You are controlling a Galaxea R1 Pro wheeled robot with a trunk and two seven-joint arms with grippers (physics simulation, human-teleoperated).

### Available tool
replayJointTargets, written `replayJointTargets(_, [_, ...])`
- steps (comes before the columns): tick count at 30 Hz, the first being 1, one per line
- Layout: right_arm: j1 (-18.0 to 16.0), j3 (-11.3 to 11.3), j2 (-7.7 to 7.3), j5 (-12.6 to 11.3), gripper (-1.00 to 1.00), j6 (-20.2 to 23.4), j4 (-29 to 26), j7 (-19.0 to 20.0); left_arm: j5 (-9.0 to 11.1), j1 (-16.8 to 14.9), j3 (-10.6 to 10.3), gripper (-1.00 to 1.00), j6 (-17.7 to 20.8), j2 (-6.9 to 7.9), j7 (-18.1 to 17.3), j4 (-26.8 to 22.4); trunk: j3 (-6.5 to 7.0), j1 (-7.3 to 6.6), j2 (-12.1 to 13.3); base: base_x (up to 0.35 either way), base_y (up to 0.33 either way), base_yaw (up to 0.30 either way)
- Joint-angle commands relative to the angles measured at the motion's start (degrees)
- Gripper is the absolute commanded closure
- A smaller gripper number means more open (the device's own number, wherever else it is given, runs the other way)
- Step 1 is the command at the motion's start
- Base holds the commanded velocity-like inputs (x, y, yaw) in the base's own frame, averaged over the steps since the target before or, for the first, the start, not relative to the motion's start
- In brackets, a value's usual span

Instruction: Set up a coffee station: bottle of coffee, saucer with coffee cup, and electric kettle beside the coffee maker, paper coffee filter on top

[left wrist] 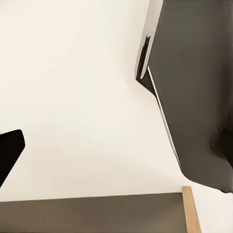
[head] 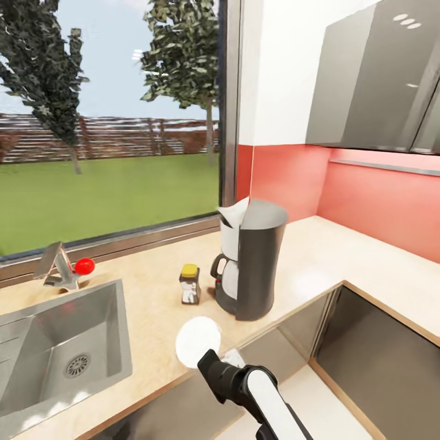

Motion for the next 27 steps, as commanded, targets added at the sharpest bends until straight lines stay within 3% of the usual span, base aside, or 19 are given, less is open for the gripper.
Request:
replayJointTargets(1, [-0.05,-0.04,0.01,-0.28,1.0,0.12,-0.12,-0.23,0.53,-0.09,-0.4,-1.0,0.11,0.0,0.07,0.08,-0.13,0.06,-0.12,0.227,0.0,0.279])
replayJointTargets(10, [-0.05,-0.31,0.01,-0.25,1.0,0.01,-0.34,-0.31,0.52,-0.09,-0.37,-1.0,0.11,0.02,0.11,0.08,-0.13,0.06,-0.12,0.193,0.0,0.256])
replayJointTargets(16, [-0.05,-0.6,-0.06,-0.33,1.0,-0.04,-0.49,-0.32,0.48,-0.09,-0.4,-1.0,0.11,0.0,0.07,0.08,-0.13,0.06,-0.12,0.014,0.0,0.029])
replayJointTargets(27, [-0.05,-0.66,-0.15,-0.32,1.0,0.03,-1.35,-0.32,0.49,-0.09,-0.35,-1.0,0.15,-0.12,0.03,0.07,-0.13,0.06,-0.12,0.162,-0.085,0.0])
